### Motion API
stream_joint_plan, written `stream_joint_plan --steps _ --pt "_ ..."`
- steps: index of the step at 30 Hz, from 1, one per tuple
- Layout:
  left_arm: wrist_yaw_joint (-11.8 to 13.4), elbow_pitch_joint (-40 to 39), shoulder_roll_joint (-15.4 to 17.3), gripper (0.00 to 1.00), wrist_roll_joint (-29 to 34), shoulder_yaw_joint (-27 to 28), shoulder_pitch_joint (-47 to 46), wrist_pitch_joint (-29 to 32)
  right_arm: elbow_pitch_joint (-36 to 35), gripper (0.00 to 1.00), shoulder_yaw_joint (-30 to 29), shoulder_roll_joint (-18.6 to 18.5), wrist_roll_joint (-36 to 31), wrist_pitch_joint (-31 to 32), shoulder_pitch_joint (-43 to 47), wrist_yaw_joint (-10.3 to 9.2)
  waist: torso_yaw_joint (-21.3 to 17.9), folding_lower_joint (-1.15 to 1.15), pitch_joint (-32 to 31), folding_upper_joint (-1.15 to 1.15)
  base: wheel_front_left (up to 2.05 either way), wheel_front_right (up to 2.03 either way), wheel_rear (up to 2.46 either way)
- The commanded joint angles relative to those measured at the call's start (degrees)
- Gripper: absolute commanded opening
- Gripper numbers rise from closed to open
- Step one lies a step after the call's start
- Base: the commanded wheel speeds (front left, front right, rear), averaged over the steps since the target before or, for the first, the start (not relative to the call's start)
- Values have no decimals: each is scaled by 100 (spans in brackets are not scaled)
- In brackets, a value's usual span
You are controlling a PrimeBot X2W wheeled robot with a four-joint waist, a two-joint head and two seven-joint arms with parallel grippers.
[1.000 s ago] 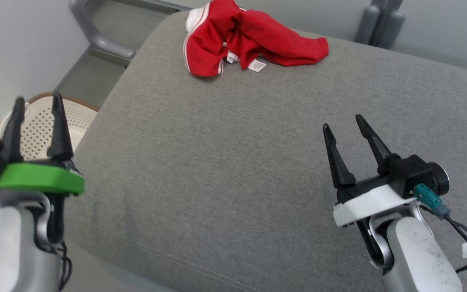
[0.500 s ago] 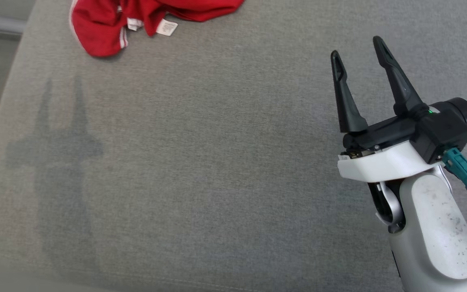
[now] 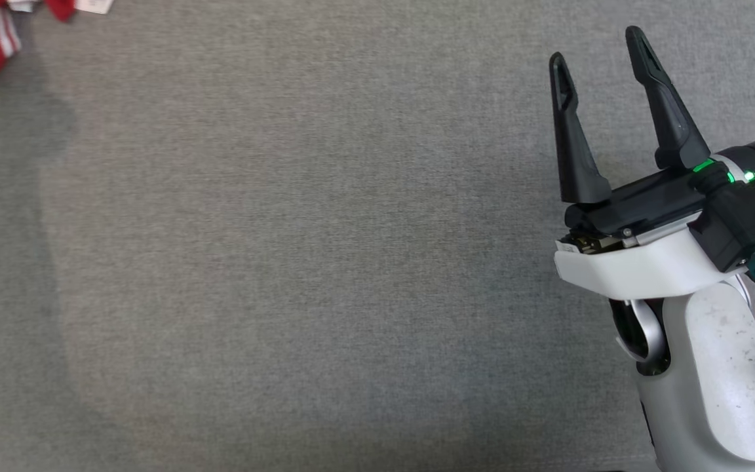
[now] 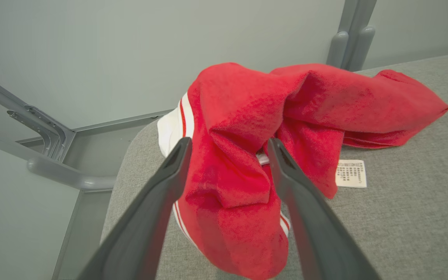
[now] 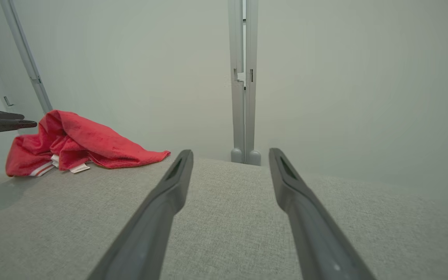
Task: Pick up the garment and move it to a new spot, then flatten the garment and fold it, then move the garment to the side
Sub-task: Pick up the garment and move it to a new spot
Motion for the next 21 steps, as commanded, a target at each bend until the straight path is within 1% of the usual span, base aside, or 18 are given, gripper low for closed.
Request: stream_joint_plan --steps 1,5,6,15,16,17,18,19,21 --pt "8 66 119 100 -44 -21 -148 -75 -45 100 1 0 -45 -32 -17 -6 -310 -1 318 0 0 0 0" --pt "29 371 233 100 52 -37 -319 -317 -58 100 15 4 -75 -29 17 -6 -351 -1 374 0 0 0 0" --pt "26 531 198 100 24 -49 -378 -380 -53 100 40 5 -80 -17 28 -6 -373 -1 391 0 0 0 0" --pt "14 1029 131 100 97 -246 -696 -664 -64 100 124 8 -116 14 32 -6 -481 -1 463 0 0 0 0" --pt "13 1089 120 62 115 -270 -737 -717 -52 100 126 9 -116 7 35 -6 -487 -1 470 0 0 0 0" --pt "13 1131 110 35 128 -292 -764 -760 -39 100 127 9 -115 -3 37 -6 -491 -1 471 0 0 0 0" --pt "12 1177 103 3 150 -321 -796 -838 -20 100 129 10 -113 -20 37 -6 -495 -1 466 0 0 0 0" --pt "11 1206 98 0 169 -341 -822 -899 0 100 128 11 -112 -32 38 -6 -495 -1 455 0 0 0 0" --pt "11 1262 102 0 200 -369 -862 -1039 48 100 114 11 -98 -57 40 -6 -492 -1 410 0 0 0 0"
